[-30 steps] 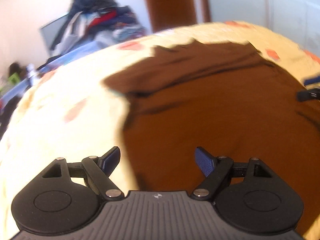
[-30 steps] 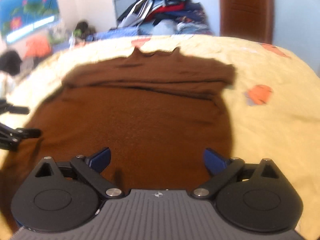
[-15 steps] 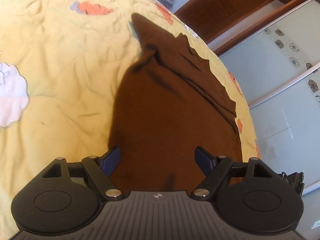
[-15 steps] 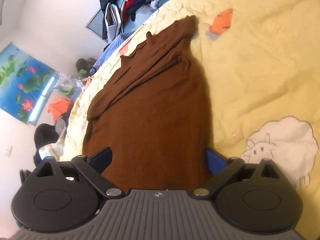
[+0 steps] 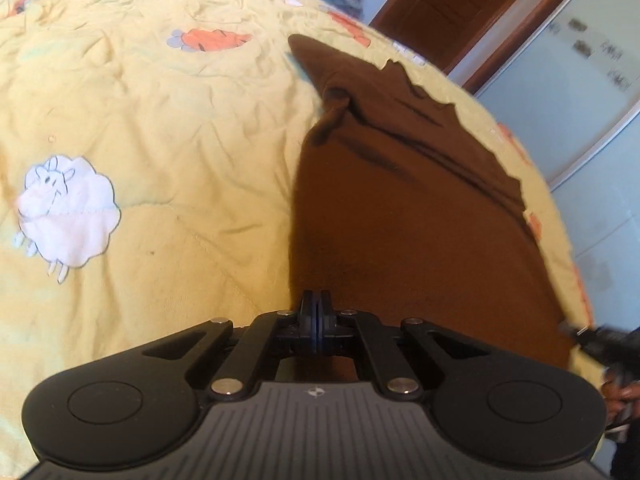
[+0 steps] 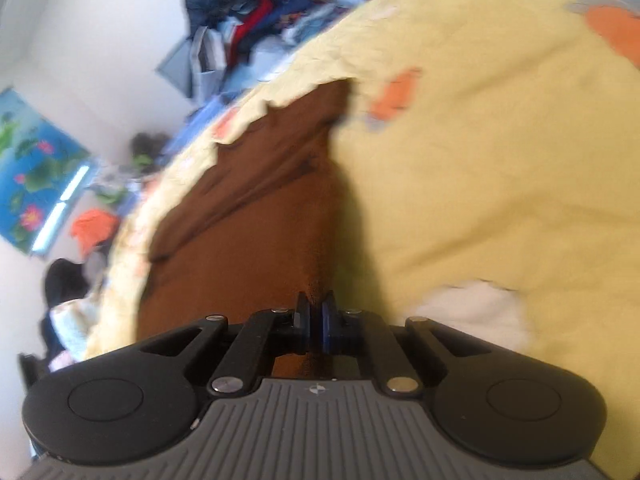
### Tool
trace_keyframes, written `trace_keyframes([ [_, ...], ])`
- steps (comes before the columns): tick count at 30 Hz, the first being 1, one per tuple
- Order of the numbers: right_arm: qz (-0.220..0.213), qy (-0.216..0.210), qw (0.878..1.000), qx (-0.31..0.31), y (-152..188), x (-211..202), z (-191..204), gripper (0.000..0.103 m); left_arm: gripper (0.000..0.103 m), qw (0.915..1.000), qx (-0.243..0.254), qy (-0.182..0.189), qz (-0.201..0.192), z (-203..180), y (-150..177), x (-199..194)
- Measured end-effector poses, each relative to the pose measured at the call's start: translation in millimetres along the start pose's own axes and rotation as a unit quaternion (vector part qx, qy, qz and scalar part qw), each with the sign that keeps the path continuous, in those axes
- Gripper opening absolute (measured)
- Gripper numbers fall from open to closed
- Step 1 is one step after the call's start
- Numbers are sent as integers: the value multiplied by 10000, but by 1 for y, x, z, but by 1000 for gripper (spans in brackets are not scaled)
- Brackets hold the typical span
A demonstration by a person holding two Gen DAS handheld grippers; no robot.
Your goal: Fold small clothes
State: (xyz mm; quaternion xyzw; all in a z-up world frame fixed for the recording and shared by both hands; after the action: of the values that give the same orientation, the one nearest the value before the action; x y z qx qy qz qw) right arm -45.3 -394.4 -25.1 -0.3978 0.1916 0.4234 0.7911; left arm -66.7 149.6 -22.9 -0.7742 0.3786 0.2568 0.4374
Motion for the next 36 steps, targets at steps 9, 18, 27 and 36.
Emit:
trace_keyframes([
  [9, 536, -642, 9961, 286, 34, -11, 8, 81, 19, 9726, -1307, 1662, 965, 7, 42, 4],
  [18, 962, -724, 9911, 570, 60, -5, 5, 12, 3, 9826, -1216, 1284, 575, 6, 41, -15],
  [27, 594, -627, 9943, 624, 66, -24, -17, 19, 0, 9883, -1053, 984, 500, 30, 49, -42],
  [36, 731, -991, 9911, 514, 69, -35, 2, 78, 65, 9572, -2003, 2017, 537, 29, 63, -31],
])
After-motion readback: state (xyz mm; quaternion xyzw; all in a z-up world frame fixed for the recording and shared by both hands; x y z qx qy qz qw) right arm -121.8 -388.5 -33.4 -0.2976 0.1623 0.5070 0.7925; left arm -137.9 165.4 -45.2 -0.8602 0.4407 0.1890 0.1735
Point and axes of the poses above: each gripper's, at about its wrist camera, not at the fingertips, and x roughly the way its jaws point, z to its left, y to its underside, the point moved 4 cm from there along x, roughly the way its jaws point, and after that the axes turned 1 degree about z, right-handed, at the moved point
